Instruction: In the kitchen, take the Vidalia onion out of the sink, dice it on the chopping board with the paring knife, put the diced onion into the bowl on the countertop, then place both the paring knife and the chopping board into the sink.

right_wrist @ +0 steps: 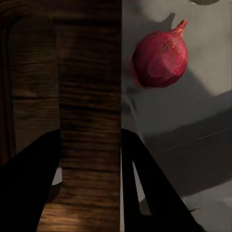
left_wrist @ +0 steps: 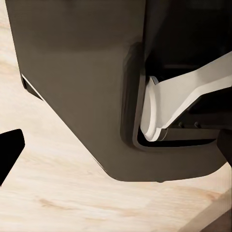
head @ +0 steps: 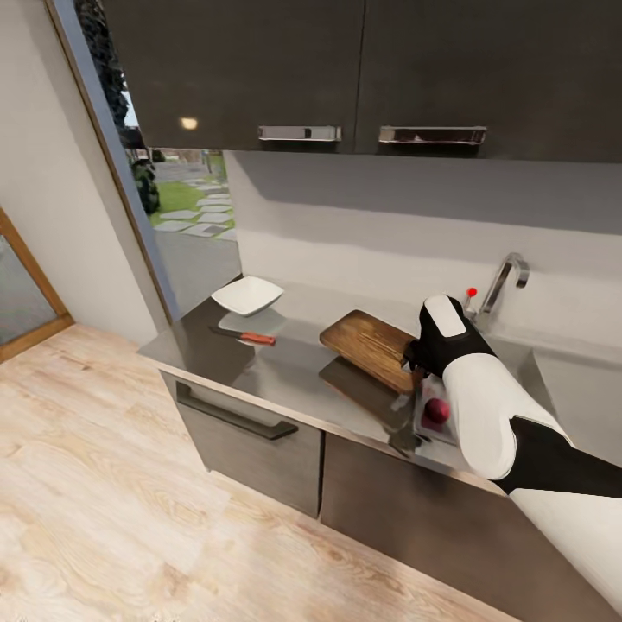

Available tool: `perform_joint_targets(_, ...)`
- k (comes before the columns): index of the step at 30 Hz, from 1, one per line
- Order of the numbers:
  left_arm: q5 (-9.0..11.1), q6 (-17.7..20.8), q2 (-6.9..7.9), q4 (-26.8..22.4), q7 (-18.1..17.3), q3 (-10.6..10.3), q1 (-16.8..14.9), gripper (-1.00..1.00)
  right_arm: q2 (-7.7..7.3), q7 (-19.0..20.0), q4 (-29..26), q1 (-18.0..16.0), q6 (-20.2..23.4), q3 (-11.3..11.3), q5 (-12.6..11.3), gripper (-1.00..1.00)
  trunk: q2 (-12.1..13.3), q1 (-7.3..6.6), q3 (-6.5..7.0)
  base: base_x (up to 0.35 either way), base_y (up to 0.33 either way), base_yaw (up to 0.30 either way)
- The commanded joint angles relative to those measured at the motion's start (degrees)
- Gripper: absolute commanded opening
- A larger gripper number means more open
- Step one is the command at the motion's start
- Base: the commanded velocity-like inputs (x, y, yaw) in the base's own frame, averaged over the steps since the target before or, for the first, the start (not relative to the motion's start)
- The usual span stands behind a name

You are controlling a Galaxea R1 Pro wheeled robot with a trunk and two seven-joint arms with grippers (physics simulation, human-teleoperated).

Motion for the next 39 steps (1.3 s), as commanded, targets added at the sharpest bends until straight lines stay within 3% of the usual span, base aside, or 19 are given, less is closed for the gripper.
perform_joint_targets(1,0.1,-0.1,0.0,0.0,0.0,0.0,0.0,1.0,0.04,-0.4,-0.1,0.0,0.3,-0.2,-0.4,-1.0,0.0,0.01,-0.06,0.012,-0.025,0.122)
perform_joint_targets(10,0.1,-0.1,0.0,0.0,0.0,0.0,0.0,1.0,0.04,-0.4,-0.1,0.0,0.3,-0.2,-0.4,-1.0,0.0,0.01,-0.06,0.044,-0.116,0.241)
perform_joint_targets(25,0.1,-0.1,-0.07,0.0,0.0,0.0,0.0,1.0,0.03,-0.4,-0.1,0.0,0.3,-0.2,-0.4,-1.0,0.0,0.01,-0.06,0.002,-0.113,0.041)
perform_joint_targets(39,0.1,-0.1,0.0,0.0,0.1,0.0,0.0,1.0,0.03,-0.4,-0.1,0.0,0.3,-0.1,-0.4,-1.0,0.0,0.01,-0.01,0.0,-0.099,0.15)
